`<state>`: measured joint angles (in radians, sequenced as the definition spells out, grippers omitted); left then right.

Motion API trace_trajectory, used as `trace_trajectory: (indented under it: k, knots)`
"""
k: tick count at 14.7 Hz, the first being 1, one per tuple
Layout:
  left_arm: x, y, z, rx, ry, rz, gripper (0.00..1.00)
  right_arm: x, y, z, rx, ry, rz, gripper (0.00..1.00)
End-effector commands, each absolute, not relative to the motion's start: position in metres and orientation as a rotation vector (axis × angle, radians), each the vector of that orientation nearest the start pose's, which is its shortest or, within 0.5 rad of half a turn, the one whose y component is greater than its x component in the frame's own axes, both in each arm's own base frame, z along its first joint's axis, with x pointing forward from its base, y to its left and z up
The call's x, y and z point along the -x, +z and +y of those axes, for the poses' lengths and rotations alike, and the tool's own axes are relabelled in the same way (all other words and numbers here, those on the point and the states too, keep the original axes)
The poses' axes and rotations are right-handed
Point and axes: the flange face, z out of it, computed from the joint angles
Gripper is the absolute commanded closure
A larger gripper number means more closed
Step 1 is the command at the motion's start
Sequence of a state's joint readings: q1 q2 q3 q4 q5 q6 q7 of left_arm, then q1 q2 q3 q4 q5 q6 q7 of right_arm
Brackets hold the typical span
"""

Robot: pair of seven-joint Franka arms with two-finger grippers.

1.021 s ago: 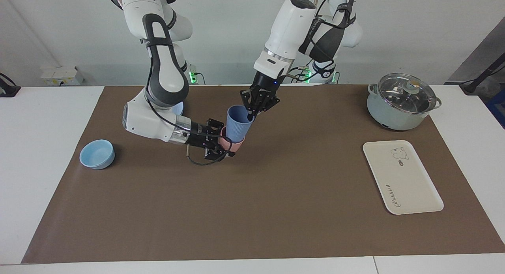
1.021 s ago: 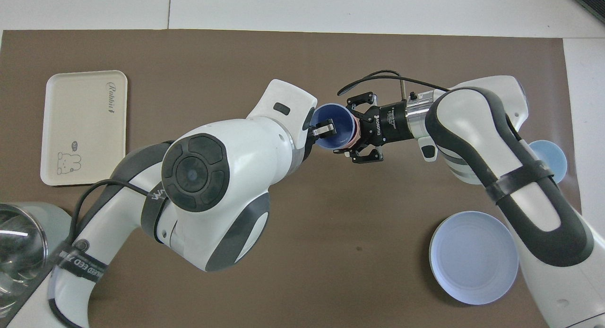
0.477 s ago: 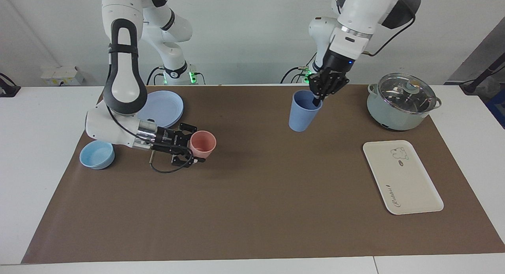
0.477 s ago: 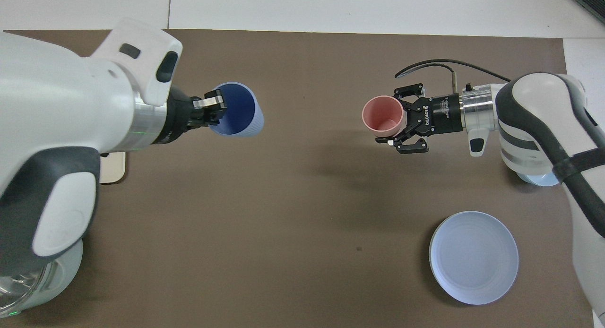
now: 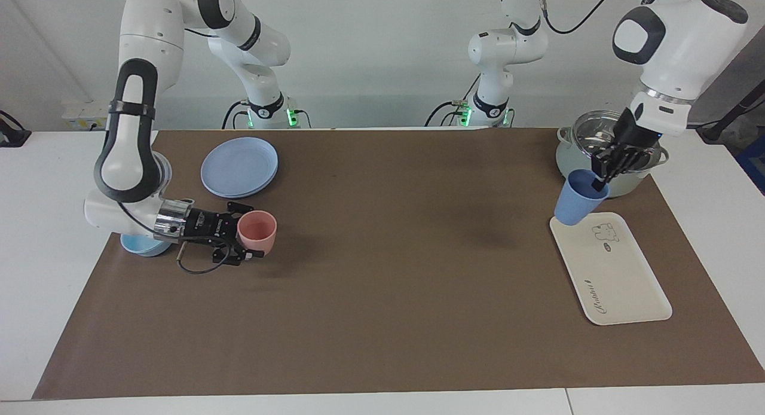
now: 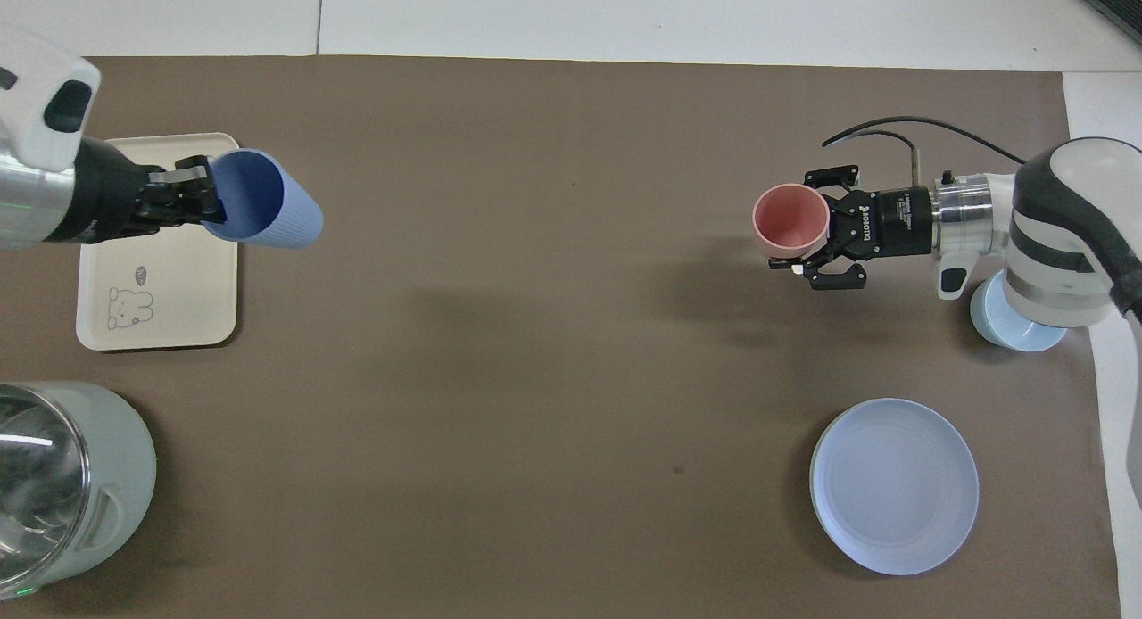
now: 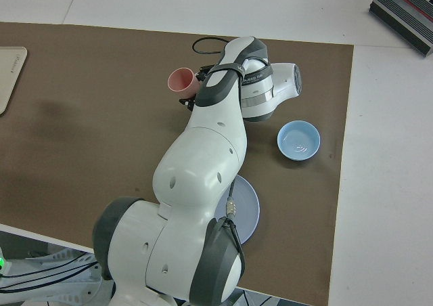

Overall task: Place cup on tray
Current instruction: 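Pull the blue cup out with the left gripper while the right gripper withdraws, then lower the blue cup onto the cream tray with the left gripper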

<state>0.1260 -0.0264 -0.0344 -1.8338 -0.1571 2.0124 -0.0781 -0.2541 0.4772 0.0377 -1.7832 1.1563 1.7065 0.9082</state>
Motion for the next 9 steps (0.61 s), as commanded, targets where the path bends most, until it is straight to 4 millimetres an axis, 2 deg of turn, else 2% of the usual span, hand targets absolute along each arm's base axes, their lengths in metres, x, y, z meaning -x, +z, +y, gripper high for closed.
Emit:
trace_trajectory:
  k: [1,2,4,6,9]
  knots:
    - [-0.581,0.510,0.096,3.260,-0.384,-0.354,1.00,-0.626,0.288,-0.070,1.436,0.961,1.495,1.00]
    - [-0.585,0.490,0.117,3.269,-0.411,-0.337,1.00,-0.625,0.281,-0.074,1.447,0.940,1.487,1.00]
    - [-0.583,0.455,0.138,3.268,-0.454,-0.285,1.00,-0.617,0.268,-0.079,1.478,0.904,1.519,1.00]
    - [-0.574,0.428,0.143,3.256,-0.510,-0.265,1.00,-0.612,0.261,-0.085,1.495,0.865,1.528,1.00]
    - [-0.574,0.406,0.146,3.262,-0.491,-0.198,1.00,-0.610,0.253,-0.088,1.526,0.817,1.547,1.00]
